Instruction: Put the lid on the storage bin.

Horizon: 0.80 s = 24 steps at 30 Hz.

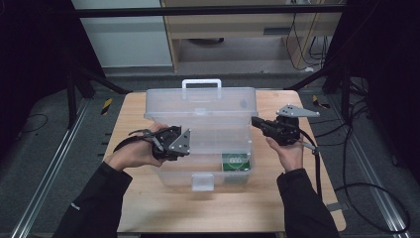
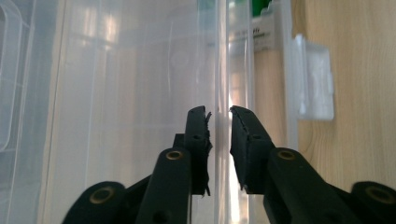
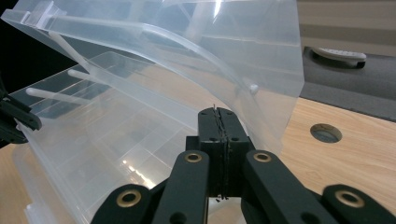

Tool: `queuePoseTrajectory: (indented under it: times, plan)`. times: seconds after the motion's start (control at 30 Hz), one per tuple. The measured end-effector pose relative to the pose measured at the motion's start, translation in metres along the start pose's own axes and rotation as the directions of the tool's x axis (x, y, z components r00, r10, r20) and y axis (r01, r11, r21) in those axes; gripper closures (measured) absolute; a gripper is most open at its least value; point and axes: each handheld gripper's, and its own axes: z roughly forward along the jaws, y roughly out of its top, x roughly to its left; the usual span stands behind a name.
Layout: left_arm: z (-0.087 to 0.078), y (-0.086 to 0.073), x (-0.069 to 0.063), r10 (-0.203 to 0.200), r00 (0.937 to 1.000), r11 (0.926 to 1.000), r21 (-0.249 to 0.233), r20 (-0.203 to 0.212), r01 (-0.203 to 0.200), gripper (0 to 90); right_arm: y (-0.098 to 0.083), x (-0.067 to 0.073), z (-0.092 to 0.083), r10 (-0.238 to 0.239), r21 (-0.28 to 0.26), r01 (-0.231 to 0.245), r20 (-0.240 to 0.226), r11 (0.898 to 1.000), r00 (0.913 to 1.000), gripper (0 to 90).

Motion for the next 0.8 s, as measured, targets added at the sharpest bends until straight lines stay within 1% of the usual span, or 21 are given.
queuePoseTrajectory:
  times: [0.07, 0.1, 0.13, 0.17, 0.2, 0.23, 0.27, 0.3, 0.33, 0.4, 0.43, 0.5, 0.53, 0.6, 0.63, 0.67, 0.7, 0.73, 0.77, 0.8]
  plan:
    - [0.000, 0.001, 0.000, 0.001, 1.0000, 1.0000, -0.008, -0.004, -0.002, 71.9, 0.000, 0.000, 0.000, -0.002, 0.000, 0.002, -0.003, 1.000, 1.0000, 87.9]
    - [0.001, 0.002, -0.001, -0.002, 1.0000, 0.9999, -0.015, -0.007, 0.002, 71.9, 0.000, 0.000, 0.000, -0.002, 0.000, 0.002, -0.003, 1.000, 1.0000, 87.9]
    - [0.002, 0.002, -0.001, -0.004, 1.0000, 0.9997, -0.024, -0.008, 0.004, 68.9, 0.000, 0.001, 0.000, -0.005, -0.002, 0.005, -0.004, 1.000, 1.0000, 86.3]
    - [0.003, 0.003, -0.001, -0.008, 0.9999, 0.9995, -0.032, -0.008, 0.007, 68.9, 0.000, 0.001, 0.000, -0.005, -0.002, 0.005, -0.004, 1.000, 1.0000, 86.3]
    - [0.004, 0.004, -0.001, -0.011, 0.9999, 0.9991, -0.040, -0.006, 0.011, 66.4, 0.000, 0.001, 0.001, -0.006, 0.001, 0.006, -0.010, 1.000, 0.9999, 84.6]
    - [0.005, 0.004, -0.002, -0.019, 0.9998, 0.9985, -0.051, -0.002, 0.019, 66.4, 0.000, 0.001, 0.001, -0.006, 0.001, 0.006, -0.010, 1.000, 0.9999, 84.6]
    - [0.006, 0.005, -0.002, -0.022, 0.9997, 0.9979, -0.060, -0.002, 0.022, 62.2, -0.001, 0.001, 0.001, -0.006, 0.002, 0.006, -0.016, 1.000, 0.9999, 82.6]
    - [0.007, 0.005, -0.003, -0.030, 0.9996, 0.9971, -0.071, 0.000, 0.030, 62.2, -0.001, 0.001, 0.001, -0.006, 0.002, 0.006, -0.016, 1.000, 0.9999, 82.6]
    - [0.009, 0.006, -0.004, -0.054, 0.9985, 0.9928, -0.106, 0.008, 0.054, 58.6, -0.001, 0.002, 0.001, -0.007, 0.001, 0.007, -0.018, 1.000, 0.9998, 81.7]
    - [0.011, 0.006, -0.005, -0.068, 0.9977, 0.9893, -0.129, 0.010, 0.068, 56.9, -0.001, 0.002, 0.001, -0.006, 0.000, 0.006, -0.020, 1.000, 0.9998, 80.7]
    - [0.011, 0.006, -0.005, -0.068, 0.9977, 0.9893, -0.129, 0.010, 0.068, 56.0, -0.001, 0.002, 0.001, -0.006, 0.000, 0.006, -0.020, 1.000, 0.9998, 80.7]
    - [0.013, 0.006, -0.006, -0.091, 0.9958, 0.9846, -0.149, 0.012, 0.092, 54.6, -0.001, 0.002, 0.001, -0.004, 0.003, 0.004, -0.028, 1.000, 0.9996, 79.6]
    - [0.013, 0.006, -0.006, -0.123, 0.9923, 0.9767, -0.176, 0.013, 0.124, 52.1, 0.000, 0.002, 0.001, -0.006, 0.007, 0.006, -0.029, 1.000, 0.9996, 79.6]
    - [0.014, 0.005, -0.008, -0.170, 0.9852, 0.9599, -0.223, 0.019, 0.170, 50.0, -0.001, 0.001, 0.001, -0.007, 0.010, 0.007, -0.029, 1.000, 0.9996, 80.6]
    - [0.014, 0.005, -0.008, -0.170, 0.9852, 0.9599, -0.223, 0.019, 0.170, 49.6, -0.001, 0.001, 0.001, -0.007, 0.010, 0.007, -0.029, 1.000, 0.9996, 80.6]
    - [0.014, 0.004, -0.009, -0.198, 0.9799, 0.9473, -0.252, 0.025, 0.198, 49.6, -0.001, 0.002, 0.001, -0.011, 0.012, 0.011, -0.027, 1.000, 0.9996, 82.1]
    - [0.014, 0.003, -0.011, -0.232, 0.9725, 0.9349, -0.271, 0.023, 0.229, 48.6, -0.002, 0.001, 0.000, -0.010, 0.023, 0.011, -0.015, 1.000, 0.9998, 89.3]
    - [0.015, 0.003, -0.012, -0.246, 0.9690, 0.9290, -0.281, 0.017, 0.241, 48.4, -0.002, 0.001, -0.001, -0.007, 0.031, 0.007, -0.011, 1.000, 0.9999, 90.0]
    - [0.015, 0.002, -0.014, -0.266, 0.9638, 0.9199, -0.294, 0.015, 0.259, 48.5, -0.003, 0.000, -0.001, -0.003, 0.034, 0.003, -0.018, 0.999, 0.9998, 90.0]
    - [0.015, 0.001, -0.015, -0.289, 0.9572, 0.9088, -0.309, 0.020, 0.280, 48.3, -0.004, 0.000, -0.001, 0.002, 0.031, -0.002, -0.022, 1.000, 0.9998, 90.0]
